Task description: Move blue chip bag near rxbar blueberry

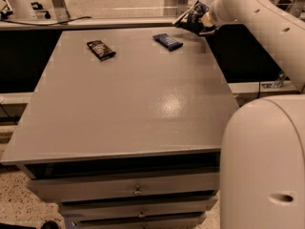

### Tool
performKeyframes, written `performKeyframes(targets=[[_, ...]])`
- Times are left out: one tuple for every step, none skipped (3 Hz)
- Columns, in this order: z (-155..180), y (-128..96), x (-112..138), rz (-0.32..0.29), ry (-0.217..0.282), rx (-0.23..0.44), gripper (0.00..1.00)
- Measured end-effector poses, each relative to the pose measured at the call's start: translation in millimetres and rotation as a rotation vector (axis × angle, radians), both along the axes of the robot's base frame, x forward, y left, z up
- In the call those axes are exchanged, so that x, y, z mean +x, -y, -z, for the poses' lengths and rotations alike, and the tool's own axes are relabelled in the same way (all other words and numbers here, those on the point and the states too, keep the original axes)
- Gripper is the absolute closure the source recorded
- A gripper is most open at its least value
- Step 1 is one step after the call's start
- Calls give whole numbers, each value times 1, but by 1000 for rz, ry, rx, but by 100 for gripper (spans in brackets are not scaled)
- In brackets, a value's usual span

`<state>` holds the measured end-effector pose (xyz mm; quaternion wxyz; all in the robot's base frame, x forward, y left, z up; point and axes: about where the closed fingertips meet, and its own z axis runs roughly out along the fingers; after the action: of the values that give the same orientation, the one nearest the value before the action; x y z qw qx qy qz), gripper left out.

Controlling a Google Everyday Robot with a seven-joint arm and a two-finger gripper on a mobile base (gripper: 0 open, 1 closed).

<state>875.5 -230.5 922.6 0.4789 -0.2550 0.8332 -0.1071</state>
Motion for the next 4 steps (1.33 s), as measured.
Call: performKeyframes(targets=[[8,-25,15,4,12,71,100],[21,-46,16,-10,8,164,100],[35,-66,7,-39,-1,279,100],[39,-87,-9,-86,-1,397,100]])
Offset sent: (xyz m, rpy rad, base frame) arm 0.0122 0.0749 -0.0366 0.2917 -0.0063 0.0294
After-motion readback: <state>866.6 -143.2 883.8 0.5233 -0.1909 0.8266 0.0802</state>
